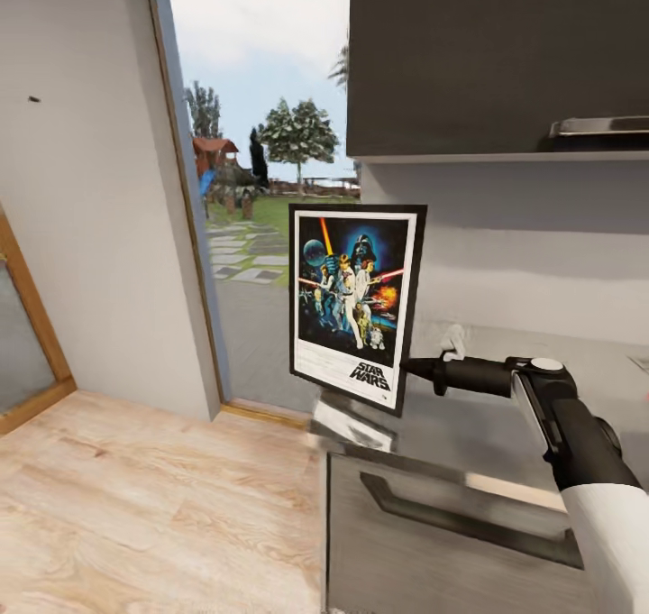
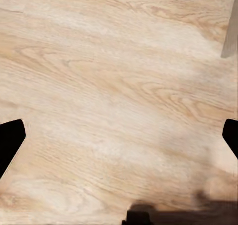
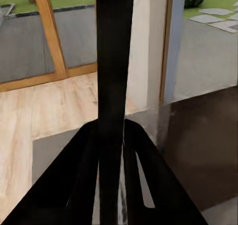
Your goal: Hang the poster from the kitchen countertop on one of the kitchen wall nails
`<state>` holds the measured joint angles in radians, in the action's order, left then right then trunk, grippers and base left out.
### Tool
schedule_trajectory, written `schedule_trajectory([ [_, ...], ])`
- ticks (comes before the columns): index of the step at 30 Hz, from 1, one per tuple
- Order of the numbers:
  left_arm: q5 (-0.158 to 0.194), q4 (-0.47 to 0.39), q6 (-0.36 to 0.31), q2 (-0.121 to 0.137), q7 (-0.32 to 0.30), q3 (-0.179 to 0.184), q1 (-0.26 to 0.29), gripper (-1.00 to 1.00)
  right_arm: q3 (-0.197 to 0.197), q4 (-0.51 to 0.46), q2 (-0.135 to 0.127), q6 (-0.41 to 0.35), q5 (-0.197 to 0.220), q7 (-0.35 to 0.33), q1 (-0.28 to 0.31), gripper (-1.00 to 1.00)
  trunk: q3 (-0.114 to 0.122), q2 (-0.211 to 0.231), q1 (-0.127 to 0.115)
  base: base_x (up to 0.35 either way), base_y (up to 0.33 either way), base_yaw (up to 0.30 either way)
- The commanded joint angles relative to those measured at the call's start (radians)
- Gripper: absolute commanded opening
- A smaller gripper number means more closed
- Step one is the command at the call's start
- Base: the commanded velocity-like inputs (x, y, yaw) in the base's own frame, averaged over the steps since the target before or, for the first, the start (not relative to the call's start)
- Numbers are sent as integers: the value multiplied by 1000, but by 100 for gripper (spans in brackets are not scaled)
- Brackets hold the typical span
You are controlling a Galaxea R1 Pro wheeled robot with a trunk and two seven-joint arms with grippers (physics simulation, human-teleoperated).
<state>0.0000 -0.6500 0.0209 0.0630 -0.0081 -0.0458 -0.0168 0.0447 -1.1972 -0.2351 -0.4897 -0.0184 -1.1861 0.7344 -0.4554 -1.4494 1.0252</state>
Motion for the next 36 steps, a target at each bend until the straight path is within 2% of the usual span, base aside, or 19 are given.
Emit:
schedule_trajectory([
  [1, 0, 0, 2, 0, -1, -2, 0, 100, 1, -1, 0, -10, -1, -6, 1, -100, -1, -1, 0, -107, 282, 290],
  [21, 0, 0, 2, 0, -1, -5, 0, 100, -2, -1, 1, -10, -5, -6, 1, -100, -1, -1, 0, -140, 283, 290],
  [29, 0, 0, 2, 0, -1, -6, 0, 100, -3, 3, 28, -8, -6, -4, 0, -100, -1, -1, 0, -150, 283, 290],
  [33, 0, 1, 2, 0, -1, -6, 0, 100, -50, 5, 37, -6, -7, 1, 1, -100, -1, -1, 0, -150, 283, 290],
  [36, 0, 1, 2, 0, -1, -6, 0, 100, -59, 6, 37, -6, -7, 3, 0, -100, -1, -1, 0, -150, 283, 272],
])
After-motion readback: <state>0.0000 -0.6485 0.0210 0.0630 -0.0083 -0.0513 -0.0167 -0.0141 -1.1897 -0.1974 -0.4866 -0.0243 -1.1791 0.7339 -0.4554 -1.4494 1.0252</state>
